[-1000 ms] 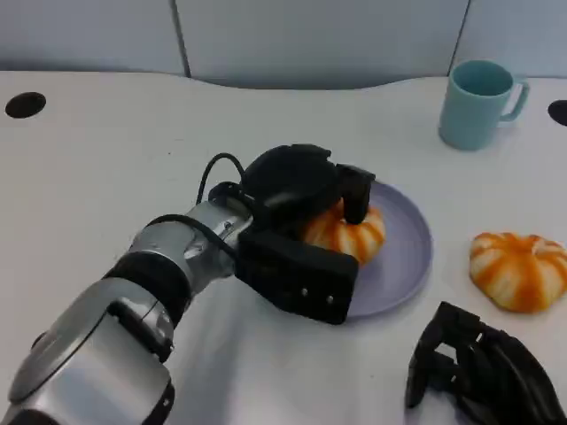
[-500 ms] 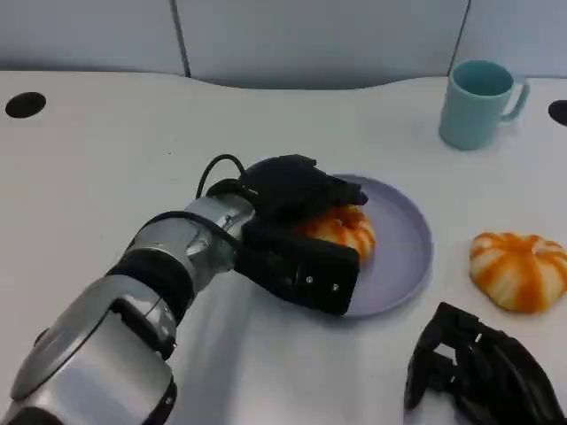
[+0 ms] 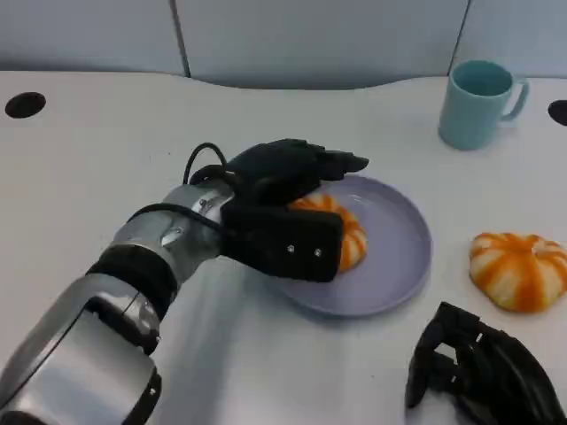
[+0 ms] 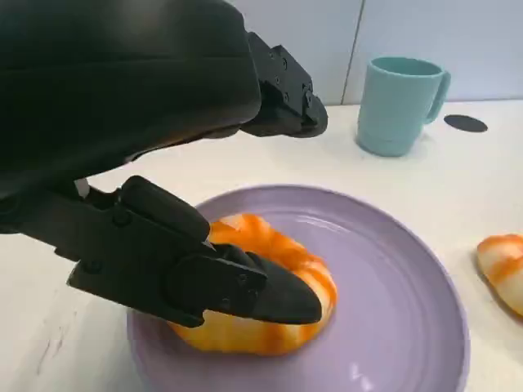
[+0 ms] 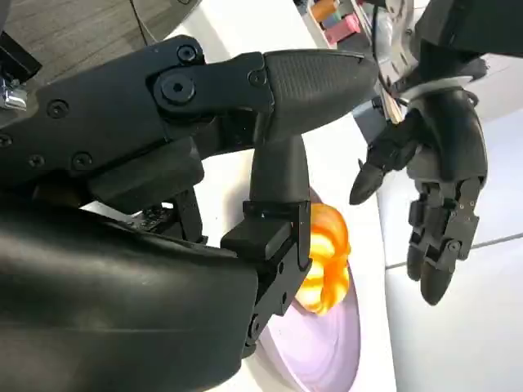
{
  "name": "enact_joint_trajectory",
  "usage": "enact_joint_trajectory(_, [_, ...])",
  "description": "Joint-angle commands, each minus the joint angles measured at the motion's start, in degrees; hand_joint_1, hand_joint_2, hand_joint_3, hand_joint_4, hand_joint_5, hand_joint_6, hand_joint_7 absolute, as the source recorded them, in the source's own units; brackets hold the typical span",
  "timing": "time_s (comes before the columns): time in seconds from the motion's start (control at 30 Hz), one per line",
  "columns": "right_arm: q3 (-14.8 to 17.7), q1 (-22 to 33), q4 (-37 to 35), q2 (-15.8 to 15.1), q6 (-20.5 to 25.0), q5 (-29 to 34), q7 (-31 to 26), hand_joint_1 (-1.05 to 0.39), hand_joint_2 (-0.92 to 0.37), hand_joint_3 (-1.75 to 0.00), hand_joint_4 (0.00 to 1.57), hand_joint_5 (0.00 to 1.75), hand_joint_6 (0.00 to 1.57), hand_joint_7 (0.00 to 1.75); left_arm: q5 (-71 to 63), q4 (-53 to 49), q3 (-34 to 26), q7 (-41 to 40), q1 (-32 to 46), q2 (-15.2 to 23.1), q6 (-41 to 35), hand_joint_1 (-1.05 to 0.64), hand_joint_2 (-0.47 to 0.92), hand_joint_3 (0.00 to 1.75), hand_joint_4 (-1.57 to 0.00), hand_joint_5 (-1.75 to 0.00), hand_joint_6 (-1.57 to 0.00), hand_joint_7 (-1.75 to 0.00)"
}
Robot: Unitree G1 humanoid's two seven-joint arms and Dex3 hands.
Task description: Grasp the bread from the table and place it into the plate.
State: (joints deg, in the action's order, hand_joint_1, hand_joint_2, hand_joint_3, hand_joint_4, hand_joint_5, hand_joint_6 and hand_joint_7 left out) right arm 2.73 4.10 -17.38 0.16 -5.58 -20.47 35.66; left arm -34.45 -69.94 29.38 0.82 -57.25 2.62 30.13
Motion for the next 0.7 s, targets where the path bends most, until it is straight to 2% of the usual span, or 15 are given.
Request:
enact_joint_trajectory(0.03, [0.8,0.3,0.2,-1.0,-0.9,0.2,-0.5,-0.57,-0.92,-0.36,0.67,1.75,0.59,1.52,7.9,3.2,-6.1,5.3,4.0,1.8,2.7,-0.79,0.92,0.19,-0.02,-0.19,-0.21,-0.02])
enact_joint_trajectory(0.17, [1.1,0.1,-0.1,-0.9,-0.5,-0.4,-0.3,-0.56,-0.92,-0.36,0.67,1.75,0.59,1.51,15.2,6.0,-11.2,11.5,8.1,2.2,4.1,-0.78,0.92,0.18,-0.04,-0.22,-0.24,-0.03])
enact_joint_trajectory(0.23, [1.4,-0.2,-0.4,-1.1,-0.4,-0.5,0.1,-0.55,-0.92,-0.36,0.67,1.75,0.58,1.51,21.9,7.9,-15.5,16.8,11.7,2.2,4.9,-0.73,0.92,0.16,-0.07,-0.26,-0.26,-0.04])
enact_joint_trajectory(0.43, [1.8,-0.6,-0.8,-1.2,0.2,-0.6,0.2,-0.56,-0.92,-0.35,0.66,1.75,0.58,1.52,35.2,14.2,-23.5,29.3,19.3,2.5,2.2,-0.74,0.92,0.15,-0.08,-0.31,-0.27,-0.04])
enact_joint_trajectory(0.5, [1.9,-0.9,-1.2,-1.3,0.2,-0.6,0.2,-0.57,-0.92,-0.34,0.67,1.75,0.58,1.51,40.7,18.6,-26.4,33.6,23.4,2.8,1.0,-0.78,0.92,0.22,-0.12,-0.34,-0.27,-0.03])
enact_joint_trajectory(0.6, [2.0,-1.2,-1.6,-1.5,0.0,-0.5,0.4,-0.57,-0.92,-0.35,0.66,1.75,0.58,1.51,49.0,25.5,-30.0,40.5,29.2,2.7,-3.0,-0.75,0.92,0.26,-0.25,-0.41,-0.31,-0.04])
enact_joint_trajectory(0.67, [2.0,-1.3,-1.8,-1.4,0.0,-0.5,0.2,-0.57,-0.92,-0.35,0.66,1.75,0.57,1.51,50.9,29.6,-30.5,42.0,31.9,3.2,-5.7,-0.75,0.92,0.28,-0.30,-0.42,-0.32,-0.04])
enact_joint_trajectory(0.7, [2.0,-1.5,-2.1,-1.4,-0.2,-0.5,0.3,-0.58,-0.92,-0.34,0.66,1.75,0.58,1.51,52.8,32.6,-31.1,42.8,33.9,3.3,-8.5,-0.76,0.92,0.29,-0.37,-0.43,-0.37,-0.05])
